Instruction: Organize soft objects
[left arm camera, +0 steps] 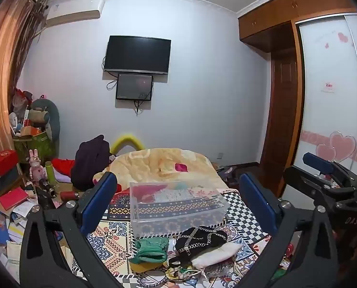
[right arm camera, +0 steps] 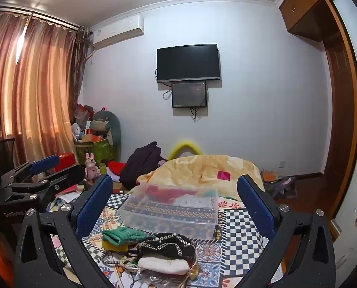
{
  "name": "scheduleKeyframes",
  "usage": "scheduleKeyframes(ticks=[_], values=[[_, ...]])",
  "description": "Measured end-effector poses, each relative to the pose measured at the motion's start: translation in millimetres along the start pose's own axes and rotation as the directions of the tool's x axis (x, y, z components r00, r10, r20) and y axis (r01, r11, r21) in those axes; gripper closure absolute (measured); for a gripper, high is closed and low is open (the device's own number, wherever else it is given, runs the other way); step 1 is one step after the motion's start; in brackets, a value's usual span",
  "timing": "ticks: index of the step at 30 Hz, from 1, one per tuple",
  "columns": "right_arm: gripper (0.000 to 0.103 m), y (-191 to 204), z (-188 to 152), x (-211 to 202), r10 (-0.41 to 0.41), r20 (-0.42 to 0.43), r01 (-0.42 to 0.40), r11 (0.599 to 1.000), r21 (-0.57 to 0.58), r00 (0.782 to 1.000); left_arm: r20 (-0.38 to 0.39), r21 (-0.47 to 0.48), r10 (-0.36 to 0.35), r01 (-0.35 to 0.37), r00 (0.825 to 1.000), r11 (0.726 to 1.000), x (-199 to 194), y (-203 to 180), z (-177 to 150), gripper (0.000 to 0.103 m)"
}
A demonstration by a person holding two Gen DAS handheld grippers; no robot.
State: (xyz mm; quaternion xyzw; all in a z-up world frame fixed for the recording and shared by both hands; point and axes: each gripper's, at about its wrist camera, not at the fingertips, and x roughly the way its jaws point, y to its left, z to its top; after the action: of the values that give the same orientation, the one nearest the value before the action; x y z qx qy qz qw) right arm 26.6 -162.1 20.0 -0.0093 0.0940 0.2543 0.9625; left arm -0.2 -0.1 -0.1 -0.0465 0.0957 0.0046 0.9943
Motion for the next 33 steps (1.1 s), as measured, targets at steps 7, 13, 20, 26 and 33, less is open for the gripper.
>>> scheduleKeyframes(ticks=[7, 13, 20, 26, 33], values=[[0.0, 2.2, 0.7, -2.5, 0.006, 0.005, -0.006, 1.0, -0.002, 1.0, 0.007, 0.027, 0.006, -0.006, 1.0, 1.0, -1.5, -7.1, -6.8, 0.0], [0.0, 2.2, 6.9, -4.6, 0.007, 0.006, -0.007, 1.0, 0.0, 1.0, -0.004, 0.03, 0.003, -0.003, 1.0, 1.0, 0.9, -5.5, -4.2, 0.0], [0.0, 2.6, 1.6, -4.6, 0.01, 0.012, -0.01, 1.0, 0.0, 1.0, -0.003, 0.037, 0.007, -0.007, 1.0, 0.999, 1.1, -7.6, -5.7, 0.0], [0.0, 2.4, 1.8, -5.2, 0.01, 0.012, -0.01, 1.0, 0.005, 1.0, -0.004, 0.038, 0.008, -0.008, 1.0, 0.999, 1.5, -8.5, -4.9, 0.0], [0.0, 1.7, 2.4, -5.1, 0.011, 0.013, -0.011, 1.0, 0.007, 1.0, -0.006, 0.038, 0.004, -0.003, 1.0, 0.999, 2.8, -9.5, -6.2, 0.0]])
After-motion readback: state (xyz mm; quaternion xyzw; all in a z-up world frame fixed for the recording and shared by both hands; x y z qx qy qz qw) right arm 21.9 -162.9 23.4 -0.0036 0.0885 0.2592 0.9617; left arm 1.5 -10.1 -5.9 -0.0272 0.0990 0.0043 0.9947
